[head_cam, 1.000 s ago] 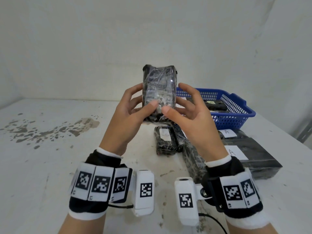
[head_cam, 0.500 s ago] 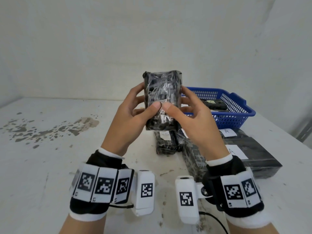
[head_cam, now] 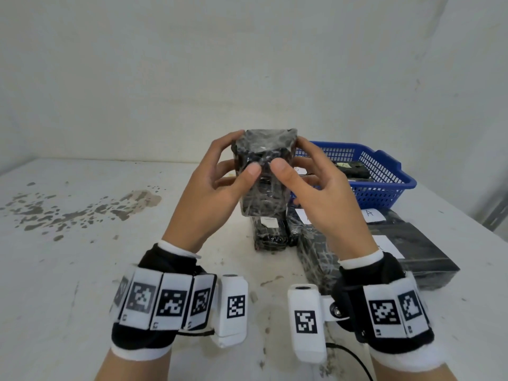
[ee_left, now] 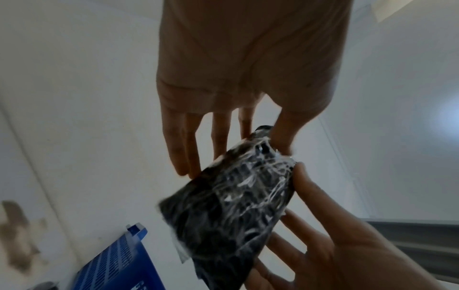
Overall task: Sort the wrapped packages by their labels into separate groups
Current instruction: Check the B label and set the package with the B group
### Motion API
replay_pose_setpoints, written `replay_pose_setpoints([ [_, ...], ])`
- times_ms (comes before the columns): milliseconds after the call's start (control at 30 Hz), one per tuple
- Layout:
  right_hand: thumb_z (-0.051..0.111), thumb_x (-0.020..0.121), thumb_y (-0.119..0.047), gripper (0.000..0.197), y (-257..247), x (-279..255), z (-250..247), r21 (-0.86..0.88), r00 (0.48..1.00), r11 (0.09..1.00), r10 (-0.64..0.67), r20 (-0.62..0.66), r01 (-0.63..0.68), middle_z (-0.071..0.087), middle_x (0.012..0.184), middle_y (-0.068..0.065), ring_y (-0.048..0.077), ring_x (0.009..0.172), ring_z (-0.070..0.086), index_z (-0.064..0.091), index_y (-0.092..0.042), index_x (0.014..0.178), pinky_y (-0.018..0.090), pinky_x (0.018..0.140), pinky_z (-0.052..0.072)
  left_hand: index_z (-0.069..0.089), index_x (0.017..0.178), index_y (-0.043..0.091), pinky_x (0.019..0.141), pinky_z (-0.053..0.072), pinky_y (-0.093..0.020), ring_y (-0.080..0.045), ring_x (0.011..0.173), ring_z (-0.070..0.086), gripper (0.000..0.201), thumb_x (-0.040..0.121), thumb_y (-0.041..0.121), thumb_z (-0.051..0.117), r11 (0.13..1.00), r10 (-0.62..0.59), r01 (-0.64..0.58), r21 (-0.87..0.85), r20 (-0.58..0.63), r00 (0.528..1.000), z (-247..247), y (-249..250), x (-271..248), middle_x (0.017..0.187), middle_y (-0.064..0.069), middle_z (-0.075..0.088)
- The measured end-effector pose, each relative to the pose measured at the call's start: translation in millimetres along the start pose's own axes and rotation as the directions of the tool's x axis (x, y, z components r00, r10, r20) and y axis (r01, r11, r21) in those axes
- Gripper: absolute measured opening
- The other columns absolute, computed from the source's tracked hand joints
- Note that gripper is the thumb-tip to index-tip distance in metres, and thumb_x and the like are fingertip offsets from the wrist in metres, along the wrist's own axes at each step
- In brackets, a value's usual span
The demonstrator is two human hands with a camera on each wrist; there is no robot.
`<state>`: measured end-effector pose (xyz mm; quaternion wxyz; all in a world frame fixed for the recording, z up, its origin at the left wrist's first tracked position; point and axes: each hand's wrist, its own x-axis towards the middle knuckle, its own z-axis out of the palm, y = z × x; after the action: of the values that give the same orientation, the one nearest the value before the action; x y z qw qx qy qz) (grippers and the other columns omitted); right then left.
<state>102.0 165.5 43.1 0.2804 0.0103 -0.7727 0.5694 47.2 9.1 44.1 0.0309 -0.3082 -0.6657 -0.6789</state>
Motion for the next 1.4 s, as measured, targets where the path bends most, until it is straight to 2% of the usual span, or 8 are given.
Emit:
replay_pose_setpoints([
  [200,0.066,0.080,-0.057,0.072,1.0,0.1,-0.4,0.094,0.998,0.996,-0.015,0.068,0.008,0.054,0.141,-0.019,0.002,0.108,0.066,0.043,-0.045,0.146,0.034,0.082,0.059,0.049,0.128,0.039,0.077,0.057,-0.025,-0.006,0.089,0.069,0.043,0.089,0.033,0.064,1.000,-0.016,0.016,-0.002,-0.032,0.999,-0.2,0.6,-0.2,0.116,0.010,0.069],
  [367,0.073,0.081,-0.040,0.062,9.3,4.0,0.9,0.170,0.999,0.986,-0.012,0.052,0.003,0.056,0.138,-0.016,0.014,0.114,0.066,0.050,-0.042,0.139,0.048,0.085,0.061,0.055,0.133,0.030,0.084,0.058,-0.031,-0.002,0.090,0.069,0.042,0.093,0.019,0.062,0.999,-0.028,0.027,-0.031,-0.034,0.999,2.3,1.3,-0.5,0.122,0.012,0.065],
  [600,0.074,0.081,-0.045,0.045,14.2,5.7,1.9,0.156,0.998,0.986,-0.066,0.023,0.062,0.060,0.134,-0.012,0.019,0.115,0.066,0.059,-0.046,0.124,0.051,0.095,0.055,0.060,0.124,0.027,0.083,0.059,-0.035,-0.005,0.078,0.069,0.034,0.092,0.018,0.063,0.999,-0.020,0.018,-0.028,-0.067,0.998,3.6,0.7,-0.6,0.118,0.012,0.066],
  [867,0.075,0.085,-0.038,0.031,13.4,4.8,0.6,0.119,0.992,0.985,-0.125,-0.014,0.126,0.066,0.127,-0.013,0.020,0.120,0.060,0.064,-0.038,0.114,0.055,0.100,0.050,0.063,0.103,0.021,0.064,0.055,-0.022,-0.003,0.073,0.068,0.014,0.091,0.015,0.064,0.998,0.006,-0.011,-0.058,-0.088,0.996,5.9,-2.3,-0.2,0.104,0.014,0.068],
  [933,0.076,0.086,-0.035,0.030,14.0,4.6,-1.3,0.116,0.990,0.983,-0.140,-0.008,0.140,0.064,0.130,-0.014,0.016,0.121,0.060,0.064,-0.037,0.113,0.050,0.102,0.050,0.063,0.100,0.021,0.064,0.056,-0.024,-0.004,0.075,0.068,0.010,0.090,0.022,0.064,0.998,0.002,-0.007,-0.068,-0.080,0.997,5.5,-1.8,-0.2,0.103,0.012,0.069],
  [1067,0.075,0.089,-0.016,0.032,11.9,2.4,-3.3,0.109,0.976,0.973,-0.211,0.060,0.204,0.053,0.145,-0.015,0.005,0.128,0.054,0.064,-0.027,0.117,0.017,0.096,0.048,0.058,0.099,0.020,0.062,0.055,-0.027,-0.019,0.085,0.069,0.027,0.087,0.044,0.058,0.988,-0.082,0.072,-0.139,-0.071,0.994,3.7,0.7,-0.1,0.098,-0.002,0.070],
  [1267,0.069,0.090,-0.040,0.040,8.3,2.7,2.7,0.163,0.984,0.977,-0.152,0.096,0.135,0.047,0.151,-0.019,0.012,0.133,0.054,0.062,-0.037,0.129,0.043,0.108,0.048,0.053,0.121,0.035,0.079,0.060,-0.039,-0.021,0.110,0.064,0.054,0.071,0.034,0.072,0.980,-0.151,0.137,-0.148,-0.086,0.985,-2.2,-5.3,2.5,0.127,-0.011,0.060],
  [1400,0.069,0.094,-0.011,0.064,6.0,-0.1,0.2,0.168,0.981,0.977,-0.154,0.120,0.133,0.044,0.152,-0.015,0.007,0.132,0.053,0.042,-0.037,0.146,0.034,0.108,0.048,0.037,0.143,0.031,0.081,0.059,-0.031,-0.012,0.101,0.069,0.067,0.086,0.024,0.071,0.981,-0.135,0.124,-0.152,-0.062,0.989,1.0,-4.2,2.2,0.125,-0.005,0.065],
])
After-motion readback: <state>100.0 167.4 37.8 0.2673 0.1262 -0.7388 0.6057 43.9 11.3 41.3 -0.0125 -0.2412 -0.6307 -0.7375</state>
